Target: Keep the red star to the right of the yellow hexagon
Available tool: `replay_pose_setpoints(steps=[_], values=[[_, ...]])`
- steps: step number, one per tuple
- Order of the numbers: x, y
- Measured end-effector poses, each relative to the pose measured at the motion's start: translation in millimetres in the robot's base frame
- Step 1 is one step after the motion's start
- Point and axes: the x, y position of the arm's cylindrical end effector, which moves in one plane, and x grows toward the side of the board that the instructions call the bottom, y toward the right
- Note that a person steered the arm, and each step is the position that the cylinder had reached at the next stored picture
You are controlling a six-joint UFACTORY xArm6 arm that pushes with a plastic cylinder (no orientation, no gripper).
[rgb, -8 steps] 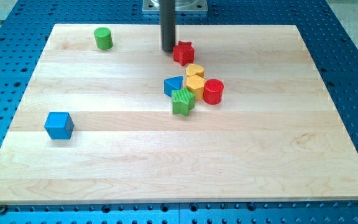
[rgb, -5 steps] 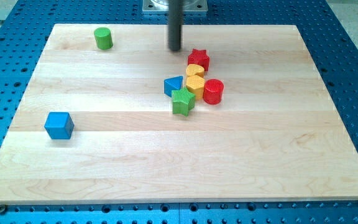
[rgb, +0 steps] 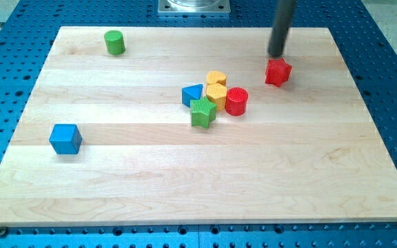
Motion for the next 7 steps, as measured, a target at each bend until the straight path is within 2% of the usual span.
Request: replay_pose_setpoints(steps=[2, 3, 4, 5, 6, 7], values=[[62.8, -75.9], [48.6, -21.8], [68.6, 12.1], [94.5, -11.1], [121.3, 50.6], [152.3, 61.1]])
